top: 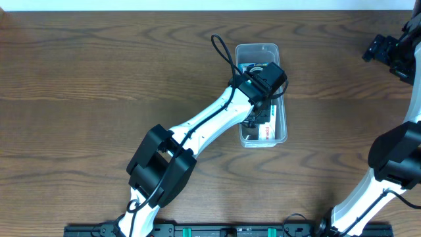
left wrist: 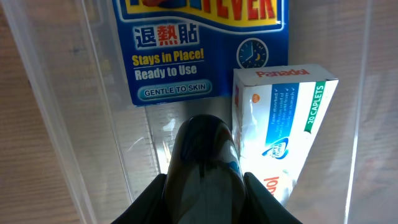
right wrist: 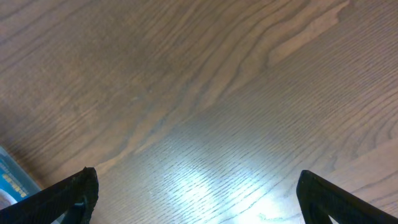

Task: Pack container
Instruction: 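Lower the bottle into the container and open the left gripper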

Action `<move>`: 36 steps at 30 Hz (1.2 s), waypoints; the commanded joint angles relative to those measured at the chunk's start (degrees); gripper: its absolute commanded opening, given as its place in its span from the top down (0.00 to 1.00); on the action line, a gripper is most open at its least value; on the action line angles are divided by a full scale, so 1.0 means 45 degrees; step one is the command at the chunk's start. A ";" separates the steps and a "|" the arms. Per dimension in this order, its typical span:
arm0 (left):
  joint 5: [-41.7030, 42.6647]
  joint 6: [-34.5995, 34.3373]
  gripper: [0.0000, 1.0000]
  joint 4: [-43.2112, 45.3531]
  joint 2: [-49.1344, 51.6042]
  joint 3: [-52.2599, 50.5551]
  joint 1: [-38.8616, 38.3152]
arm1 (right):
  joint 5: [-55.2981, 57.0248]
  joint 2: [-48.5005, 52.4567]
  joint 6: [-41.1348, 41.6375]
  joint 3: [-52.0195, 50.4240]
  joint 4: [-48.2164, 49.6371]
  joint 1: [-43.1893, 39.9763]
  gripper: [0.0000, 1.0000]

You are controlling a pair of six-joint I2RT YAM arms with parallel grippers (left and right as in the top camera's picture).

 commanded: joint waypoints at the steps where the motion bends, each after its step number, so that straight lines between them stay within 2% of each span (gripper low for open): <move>1: -0.0199 -0.0219 0.67 -0.0146 0.0126 0.0175 0.0005 | 0.0005 0.0063 -0.0053 0.0053 -0.0010 -0.0039 0.01; 4: -0.0199 -0.0214 0.64 -0.0160 0.0126 0.0175 0.0010 | 0.0005 0.0063 -0.0058 0.0058 -0.0010 -0.0039 0.01; 15: -0.0204 -0.0204 0.62 0.0185 0.0126 0.0175 0.0010 | 0.0005 0.0063 -0.0058 0.0053 -0.0010 -0.0039 0.01; 17: -0.0204 -0.0204 0.58 0.0209 0.0126 0.0175 0.0010 | 0.0005 0.0063 -0.0053 0.0053 -0.0010 -0.0039 0.01; 36: -0.0243 0.0214 0.57 0.0160 0.0112 0.0481 0.0044 | 0.0005 0.0063 -0.0058 0.0053 -0.0015 -0.0039 0.01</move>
